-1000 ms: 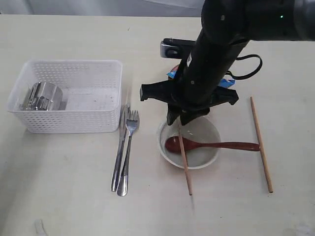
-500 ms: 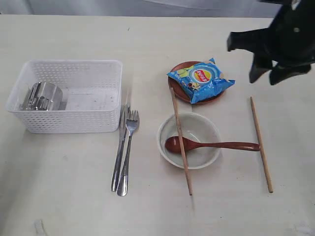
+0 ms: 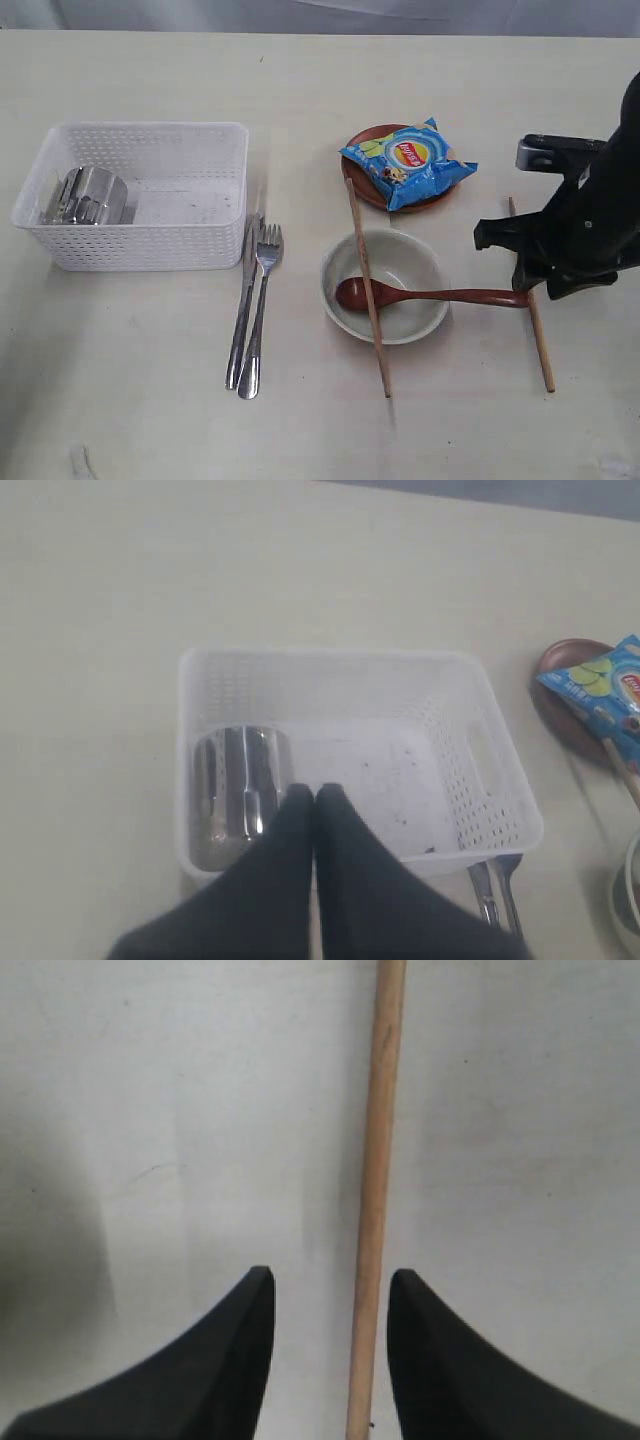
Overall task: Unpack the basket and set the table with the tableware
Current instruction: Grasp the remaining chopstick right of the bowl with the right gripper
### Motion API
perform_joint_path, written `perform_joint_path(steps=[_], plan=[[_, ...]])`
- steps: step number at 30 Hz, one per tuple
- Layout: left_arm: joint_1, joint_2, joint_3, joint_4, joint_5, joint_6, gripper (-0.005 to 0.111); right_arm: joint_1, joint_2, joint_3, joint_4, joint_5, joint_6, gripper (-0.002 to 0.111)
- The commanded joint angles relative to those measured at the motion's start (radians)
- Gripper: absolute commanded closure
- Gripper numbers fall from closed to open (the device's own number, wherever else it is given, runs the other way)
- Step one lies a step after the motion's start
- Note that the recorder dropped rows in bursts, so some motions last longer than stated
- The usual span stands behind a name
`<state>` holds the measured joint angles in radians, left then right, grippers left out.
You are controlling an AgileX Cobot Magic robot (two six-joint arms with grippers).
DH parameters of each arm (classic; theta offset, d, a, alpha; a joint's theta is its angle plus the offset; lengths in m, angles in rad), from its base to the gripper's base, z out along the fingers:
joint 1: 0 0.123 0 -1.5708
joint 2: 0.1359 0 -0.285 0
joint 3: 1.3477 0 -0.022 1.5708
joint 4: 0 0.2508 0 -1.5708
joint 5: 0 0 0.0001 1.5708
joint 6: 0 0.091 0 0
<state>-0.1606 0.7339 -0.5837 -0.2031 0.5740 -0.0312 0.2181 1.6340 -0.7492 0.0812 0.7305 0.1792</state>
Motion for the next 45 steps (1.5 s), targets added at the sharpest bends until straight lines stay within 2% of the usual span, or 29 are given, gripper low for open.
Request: perform_joint_path(steps=[1,13,16,21,22,33,45], plan=[[-0.001,-0.002,0.007,-0.013,-0.003,0.008,0.107,-0.005,0.043,0.002,-0.011,-0.057,-0.012,0.071],[-0.001,-0.002,0.007,-0.013,-0.008,0.008,0.107,-0.005,0.117,0.002,-0.038,-0.115,-0.047,0.072],[-0.001,-0.002,0.007,-0.013,-0.008,0.008,0.107,-0.005,0.117,0.002,-0.038,-0.117,-0.058,0.081],[-0.001,-0.002,0.007,-0.013,-0.007,0.016,0.107,-0.005,0.117,0.002,-0.038,-0.117,-0.078,0.107],[-0.001,-0.002,0.007,-0.013,-0.007,0.016,0.107,-0.005,0.117,0.002,-0.038,-0.117,-0.083,0.109],[-0.001,-0.002,0.007,-0.013,-0.007,0.016,0.107,-0.005,0.097,-0.017,-0.049,-0.04,-0.114,0.109],[-0.001,-0.002,0.007,-0.013,-0.007,0.016,0.107,-0.005,-0.069,-0.041,-0.064,0.036,-0.119,0.109]])
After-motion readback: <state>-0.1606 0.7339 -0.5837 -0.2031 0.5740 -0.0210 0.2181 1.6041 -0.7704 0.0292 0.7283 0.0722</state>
